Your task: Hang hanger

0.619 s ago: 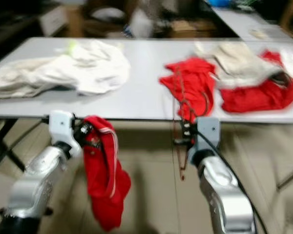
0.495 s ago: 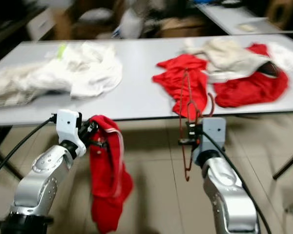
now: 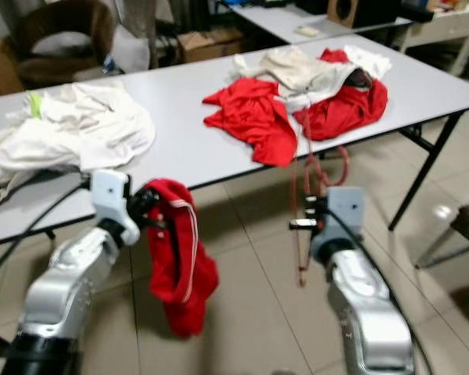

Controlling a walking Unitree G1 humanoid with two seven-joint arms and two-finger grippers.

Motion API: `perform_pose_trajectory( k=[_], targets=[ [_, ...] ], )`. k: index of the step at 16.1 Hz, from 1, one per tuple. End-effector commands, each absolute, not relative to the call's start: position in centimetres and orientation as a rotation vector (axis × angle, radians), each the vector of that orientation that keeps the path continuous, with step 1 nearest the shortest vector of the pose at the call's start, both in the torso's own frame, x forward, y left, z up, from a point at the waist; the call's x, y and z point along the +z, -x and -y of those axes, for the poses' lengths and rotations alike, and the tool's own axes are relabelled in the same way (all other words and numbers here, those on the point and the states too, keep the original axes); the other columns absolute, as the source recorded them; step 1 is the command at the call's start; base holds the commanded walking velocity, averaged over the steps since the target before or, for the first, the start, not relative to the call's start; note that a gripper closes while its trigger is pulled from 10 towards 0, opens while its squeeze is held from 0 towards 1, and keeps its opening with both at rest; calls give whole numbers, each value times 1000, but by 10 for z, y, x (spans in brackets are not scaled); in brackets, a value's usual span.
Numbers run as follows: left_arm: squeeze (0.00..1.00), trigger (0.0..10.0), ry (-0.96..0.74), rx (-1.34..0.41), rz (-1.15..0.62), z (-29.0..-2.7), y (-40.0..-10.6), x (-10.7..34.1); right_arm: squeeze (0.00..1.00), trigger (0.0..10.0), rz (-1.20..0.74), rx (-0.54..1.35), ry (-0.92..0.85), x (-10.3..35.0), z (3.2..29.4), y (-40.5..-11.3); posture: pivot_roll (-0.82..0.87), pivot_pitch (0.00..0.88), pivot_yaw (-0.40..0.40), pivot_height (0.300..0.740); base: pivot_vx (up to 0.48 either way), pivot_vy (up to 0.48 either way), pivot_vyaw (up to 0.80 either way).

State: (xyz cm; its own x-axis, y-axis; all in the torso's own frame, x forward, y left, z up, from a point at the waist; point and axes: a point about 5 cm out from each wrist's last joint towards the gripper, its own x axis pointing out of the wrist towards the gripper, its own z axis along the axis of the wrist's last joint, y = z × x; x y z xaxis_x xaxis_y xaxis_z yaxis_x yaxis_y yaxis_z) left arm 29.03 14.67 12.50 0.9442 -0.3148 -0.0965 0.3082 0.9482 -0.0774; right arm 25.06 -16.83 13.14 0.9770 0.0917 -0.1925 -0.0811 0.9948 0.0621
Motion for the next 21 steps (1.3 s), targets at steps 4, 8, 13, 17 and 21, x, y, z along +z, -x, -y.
perform_pose_trajectory(
  k=[4,8,13,17,21],
  targets=[
    [0,10000,86,-268,9,-155,-299,149,0,10000,-125,207,31,151,164,-258,-160,0,78,740,76,0,0],
    [0,10000,100,-274,47,-154,-307,165,0,10000,-116,248,92,157,165,-260,-159,0,75,740,391,0,600],
    [0,10000,99,-310,144,-157,-331,208,0,10000,-61,360,200,181,166,-266,-155,0,73,740,403,0,800],
    [0,10000,115,-300,194,-169,-348,236,0,10000,-32,504,247,199,175,-257,-155,0,74,740,405,0,0],
    [0,10000,141,-406,252,-164,-368,275,0,10000,37,829,232,240,197,-225,-148,0,75,740,405,0,0]
  ],
)
